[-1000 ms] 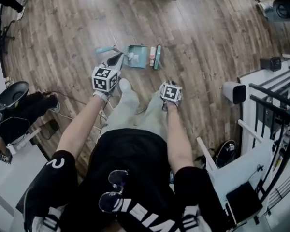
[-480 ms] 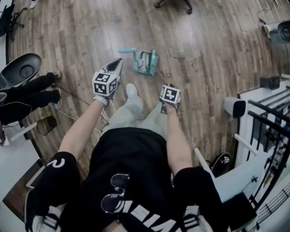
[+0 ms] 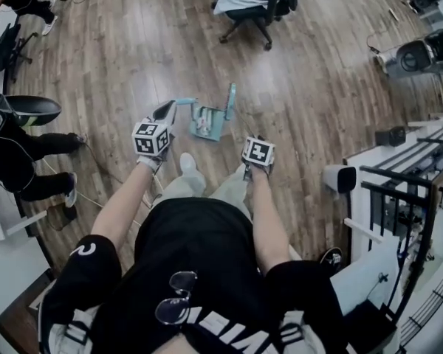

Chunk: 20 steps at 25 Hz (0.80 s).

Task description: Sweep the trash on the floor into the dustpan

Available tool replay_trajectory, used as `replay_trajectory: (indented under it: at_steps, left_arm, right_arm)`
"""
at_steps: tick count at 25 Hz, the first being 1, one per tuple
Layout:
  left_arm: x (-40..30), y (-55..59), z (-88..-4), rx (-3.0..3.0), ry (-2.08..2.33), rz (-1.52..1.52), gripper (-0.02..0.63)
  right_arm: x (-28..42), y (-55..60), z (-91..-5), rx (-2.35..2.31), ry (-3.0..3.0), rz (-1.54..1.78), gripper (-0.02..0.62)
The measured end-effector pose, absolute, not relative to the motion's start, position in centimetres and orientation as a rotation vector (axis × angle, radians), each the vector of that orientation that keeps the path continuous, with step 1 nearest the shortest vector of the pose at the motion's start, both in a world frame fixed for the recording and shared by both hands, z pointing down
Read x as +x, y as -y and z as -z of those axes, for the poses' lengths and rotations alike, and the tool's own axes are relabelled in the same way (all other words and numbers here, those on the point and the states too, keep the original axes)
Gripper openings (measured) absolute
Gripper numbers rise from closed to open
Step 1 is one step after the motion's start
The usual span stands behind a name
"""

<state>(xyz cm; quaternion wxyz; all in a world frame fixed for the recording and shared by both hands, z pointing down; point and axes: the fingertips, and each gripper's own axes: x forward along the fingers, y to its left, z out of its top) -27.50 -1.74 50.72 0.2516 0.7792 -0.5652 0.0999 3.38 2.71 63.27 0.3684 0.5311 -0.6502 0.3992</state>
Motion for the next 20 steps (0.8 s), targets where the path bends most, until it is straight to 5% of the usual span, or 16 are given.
replay_trajectory:
  at_steps: [20]
  left_arm:
    - [-22.3, 5.7, -46.0, 2.186, 1.552, -0.239, -0.002]
  right_arm:
    - [10.2, 2.8, -54.6, 1.483, 1.839, -0.855, 0.084]
